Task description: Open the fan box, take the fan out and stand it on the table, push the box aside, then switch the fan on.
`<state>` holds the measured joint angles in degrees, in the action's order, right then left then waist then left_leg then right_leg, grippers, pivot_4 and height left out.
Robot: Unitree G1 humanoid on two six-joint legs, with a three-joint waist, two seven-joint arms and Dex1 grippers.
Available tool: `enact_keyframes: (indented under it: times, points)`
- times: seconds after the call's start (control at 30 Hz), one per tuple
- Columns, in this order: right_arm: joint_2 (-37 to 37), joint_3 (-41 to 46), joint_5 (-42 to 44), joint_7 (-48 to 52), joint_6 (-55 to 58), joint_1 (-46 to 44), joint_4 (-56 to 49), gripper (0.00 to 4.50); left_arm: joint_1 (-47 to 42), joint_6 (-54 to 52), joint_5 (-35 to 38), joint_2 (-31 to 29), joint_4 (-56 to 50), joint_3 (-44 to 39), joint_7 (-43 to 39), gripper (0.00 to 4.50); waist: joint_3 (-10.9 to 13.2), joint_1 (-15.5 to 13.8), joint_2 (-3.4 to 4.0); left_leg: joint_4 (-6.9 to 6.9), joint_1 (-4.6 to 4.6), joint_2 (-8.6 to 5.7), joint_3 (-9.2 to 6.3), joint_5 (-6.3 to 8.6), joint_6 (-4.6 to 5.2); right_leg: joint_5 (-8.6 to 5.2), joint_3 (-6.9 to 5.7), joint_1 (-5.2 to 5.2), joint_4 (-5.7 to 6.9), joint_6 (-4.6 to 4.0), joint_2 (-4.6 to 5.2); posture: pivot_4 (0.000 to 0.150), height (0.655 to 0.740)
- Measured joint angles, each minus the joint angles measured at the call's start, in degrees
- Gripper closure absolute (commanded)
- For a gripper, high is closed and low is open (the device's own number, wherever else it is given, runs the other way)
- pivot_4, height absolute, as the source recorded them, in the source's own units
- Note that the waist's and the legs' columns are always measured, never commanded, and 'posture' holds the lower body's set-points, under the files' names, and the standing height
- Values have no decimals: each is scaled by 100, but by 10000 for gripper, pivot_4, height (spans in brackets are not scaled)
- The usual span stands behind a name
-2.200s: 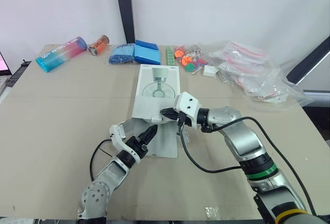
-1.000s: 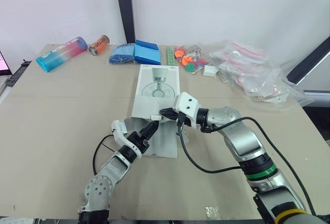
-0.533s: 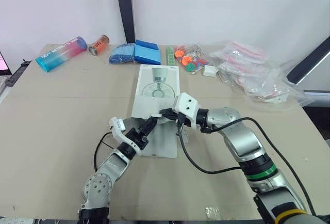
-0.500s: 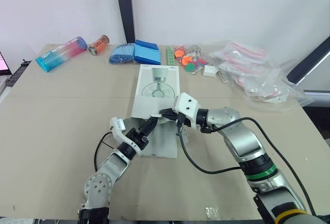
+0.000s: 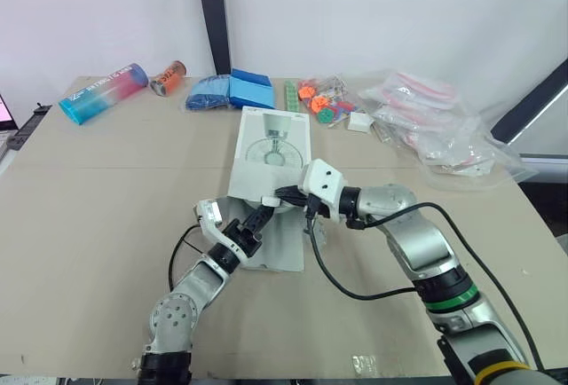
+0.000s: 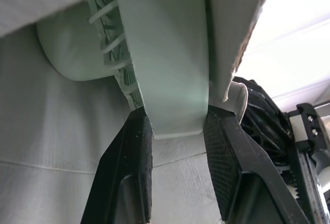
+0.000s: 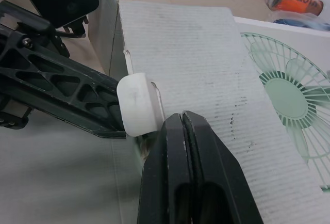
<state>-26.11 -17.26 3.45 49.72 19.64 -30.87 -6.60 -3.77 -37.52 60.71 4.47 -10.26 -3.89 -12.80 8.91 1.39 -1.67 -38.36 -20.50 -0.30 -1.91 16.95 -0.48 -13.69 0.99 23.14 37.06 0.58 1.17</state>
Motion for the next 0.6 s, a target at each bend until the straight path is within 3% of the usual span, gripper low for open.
enact_keyframes:
  times: [0.3, 0.6]
  points:
    - [85, -42, 2, 2, 24, 25, -57, 45000, 586, -442, 762, -146, -558, -94, 236, 35121, 0, 0, 0, 4, -1, 1, -2, 0, 0, -2, 2, 2, -2, 2, 1, 1500, 7400]
    - [250, -92, 2, 2, -28, -7, 12, 45000, 1441, -1077, 2146, -1112, -1419, -282, 677, 35121, 1, 5, 0, 8, 0, 4, 0, 1, 0, -6, 1, 5, -1, -5, 1, 1500, 7400]
